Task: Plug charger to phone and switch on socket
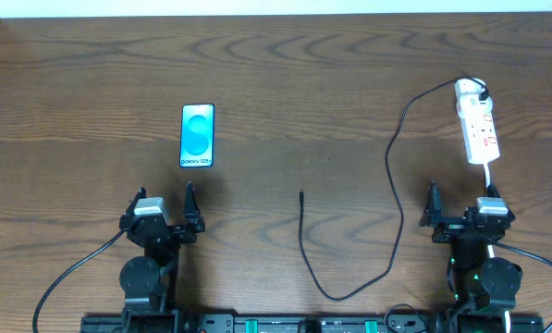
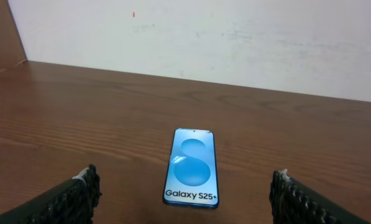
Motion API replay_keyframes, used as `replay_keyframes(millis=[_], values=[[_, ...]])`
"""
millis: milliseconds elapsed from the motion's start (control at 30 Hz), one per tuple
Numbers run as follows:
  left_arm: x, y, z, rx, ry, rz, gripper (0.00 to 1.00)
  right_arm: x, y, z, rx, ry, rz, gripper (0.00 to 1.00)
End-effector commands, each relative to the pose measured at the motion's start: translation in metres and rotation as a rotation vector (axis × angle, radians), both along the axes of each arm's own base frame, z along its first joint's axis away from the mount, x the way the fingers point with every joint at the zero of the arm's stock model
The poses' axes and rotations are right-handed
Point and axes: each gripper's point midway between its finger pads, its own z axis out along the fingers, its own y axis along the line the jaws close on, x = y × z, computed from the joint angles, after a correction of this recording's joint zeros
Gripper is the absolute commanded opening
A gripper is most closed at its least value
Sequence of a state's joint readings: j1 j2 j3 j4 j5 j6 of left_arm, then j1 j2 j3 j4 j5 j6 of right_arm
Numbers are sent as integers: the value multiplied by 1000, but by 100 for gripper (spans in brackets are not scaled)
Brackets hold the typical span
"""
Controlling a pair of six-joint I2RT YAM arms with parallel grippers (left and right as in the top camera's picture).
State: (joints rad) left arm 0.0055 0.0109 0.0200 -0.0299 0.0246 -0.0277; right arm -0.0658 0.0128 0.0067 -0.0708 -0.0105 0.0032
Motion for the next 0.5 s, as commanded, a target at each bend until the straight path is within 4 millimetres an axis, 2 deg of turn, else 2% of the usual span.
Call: replay_keyframes(millis=[0,467], values=[[-1,3,-16,5,50,15,88,0,1,0,-12,-1,1,99],[-1,3,-16,5,50,15,88,0,1,0,-12,-1,1,99]])
